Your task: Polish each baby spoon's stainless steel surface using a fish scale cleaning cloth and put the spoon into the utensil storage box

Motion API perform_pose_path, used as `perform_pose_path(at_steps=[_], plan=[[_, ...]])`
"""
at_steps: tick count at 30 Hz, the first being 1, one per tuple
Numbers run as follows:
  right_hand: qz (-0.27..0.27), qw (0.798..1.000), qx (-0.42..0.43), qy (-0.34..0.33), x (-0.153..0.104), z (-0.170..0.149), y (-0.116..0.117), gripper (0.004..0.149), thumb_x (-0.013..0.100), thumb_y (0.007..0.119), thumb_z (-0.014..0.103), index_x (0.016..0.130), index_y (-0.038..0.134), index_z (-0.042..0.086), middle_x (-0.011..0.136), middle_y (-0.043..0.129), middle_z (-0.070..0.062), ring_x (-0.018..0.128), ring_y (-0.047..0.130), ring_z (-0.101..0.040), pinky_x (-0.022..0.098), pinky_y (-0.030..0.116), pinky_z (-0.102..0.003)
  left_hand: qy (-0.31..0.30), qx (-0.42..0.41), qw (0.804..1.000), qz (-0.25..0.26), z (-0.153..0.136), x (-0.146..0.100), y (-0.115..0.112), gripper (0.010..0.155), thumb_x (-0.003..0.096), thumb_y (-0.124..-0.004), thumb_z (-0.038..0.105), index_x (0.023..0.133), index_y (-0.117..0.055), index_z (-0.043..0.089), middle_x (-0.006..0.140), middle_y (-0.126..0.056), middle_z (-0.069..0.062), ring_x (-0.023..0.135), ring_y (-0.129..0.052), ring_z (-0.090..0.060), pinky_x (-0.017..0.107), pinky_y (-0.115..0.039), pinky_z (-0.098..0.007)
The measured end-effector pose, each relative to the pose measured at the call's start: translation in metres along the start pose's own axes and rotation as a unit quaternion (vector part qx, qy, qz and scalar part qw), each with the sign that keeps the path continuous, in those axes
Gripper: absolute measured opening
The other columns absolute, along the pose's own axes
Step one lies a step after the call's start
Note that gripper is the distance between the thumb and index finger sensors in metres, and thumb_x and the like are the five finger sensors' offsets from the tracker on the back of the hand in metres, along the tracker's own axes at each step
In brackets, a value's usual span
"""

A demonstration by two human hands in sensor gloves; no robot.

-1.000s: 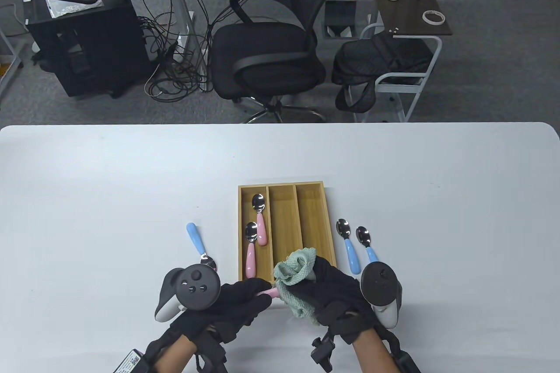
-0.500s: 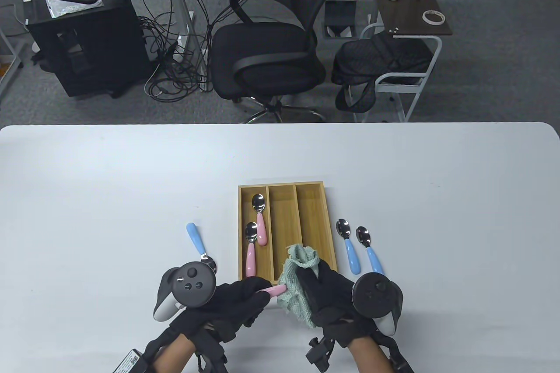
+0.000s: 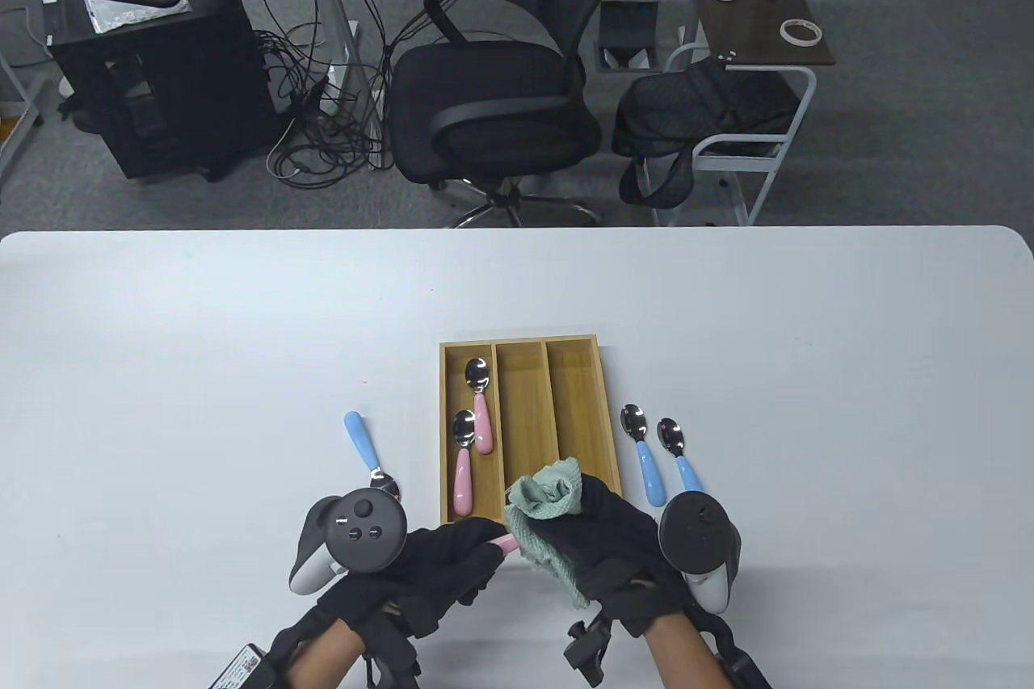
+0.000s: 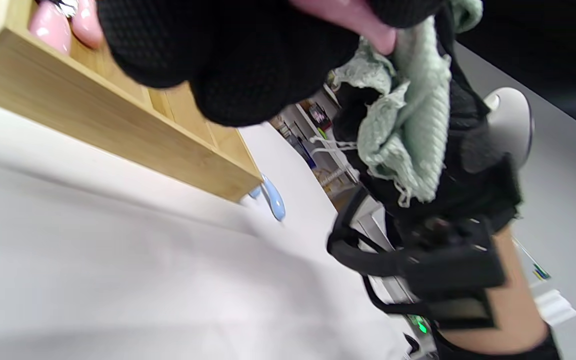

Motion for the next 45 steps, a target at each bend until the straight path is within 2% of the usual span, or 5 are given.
perform_pose_path(at_steps=[4,11,17,27,45], plan=[[-0.018,0.998,-0.05,-0.015,-0.001,0.001,-0.003,0.048,0.057,0.078,0.046,0.094,0.07,0.016,0.075,0.09,-0.007,0.041,0.105,-0.012,0.03,0.099,-0.018,0.011,0.048,0.998,-0.038,0.004,0.002,-0.009,0.053,0.0654,-0.058,0.042,0.112,-0.06,0.015,0.101,-0.068,-0.015,0.079,-0.086,-0.034,0.058,-0.077,-0.053],[-0.091,0.988,-0.121,0.0,0.004,-0.009,-0.033,0.043,0.061,0.073,0.046,0.094,0.069,0.019,0.073,0.091,0.002,0.041,0.104,-0.006,0.03,0.097,-0.018,0.018,0.036,0.998,-0.054,0.004,0.006,-0.013,0.056,0.0639,-0.062,0.041,0.107,-0.066,0.006,0.09,-0.078,-0.014,0.058,-0.095,-0.022,0.045,-0.085,-0.042],[-0.191,0.965,0.159,0.083,-0.012,-0.042,-0.091,0.043,0.065,0.067,0.045,0.098,0.061,0.018,0.081,0.085,0.001,0.051,0.1,-0.011,0.039,0.094,-0.023,0.077,-0.045,0.996,0.019,-0.017,0.009,-0.001,0.058,0.0643,-0.06,0.045,0.103,-0.068,0.003,0.084,-0.082,-0.012,0.049,-0.098,-0.017,0.038,-0.087,-0.037],[-0.186,0.966,0.163,0.07,-0.01,-0.038,-0.09,0.044,0.066,0.065,0.045,0.1,0.059,0.018,0.083,0.083,0.002,0.055,0.099,-0.012,0.042,0.094,-0.025,0.26,-0.075,0.954,0.127,-0.046,0.095,0.061,0.059,0.0641,-0.06,0.048,0.099,-0.071,0.001,0.069,-0.091,-0.005,0.033,-0.1,-0.01,0.027,-0.089,-0.031],[-0.188,0.966,0.166,0.065,-0.01,-0.038,-0.092,0.043,0.066,0.063,0.045,0.1,0.058,0.018,0.084,0.082,0.002,0.057,0.099,-0.013,0.043,0.093,-0.026,0.374,0.025,0.923,0.082,-0.08,0.168,0.056,0.059,0.0653,-0.064,0.043,0.104,-0.066,-0.002,0.08,-0.092,-0.008,0.03,-0.102,-0.006,0.023,-0.09,-0.027]])
Point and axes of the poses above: the tracker on the back of each hand, its own z axis roughly to the thumb side, its own x axis roughly from the wrist to the fingertips, y = z × x, the point moved 4 cm from there along x, roughly from the wrist to the fingertips
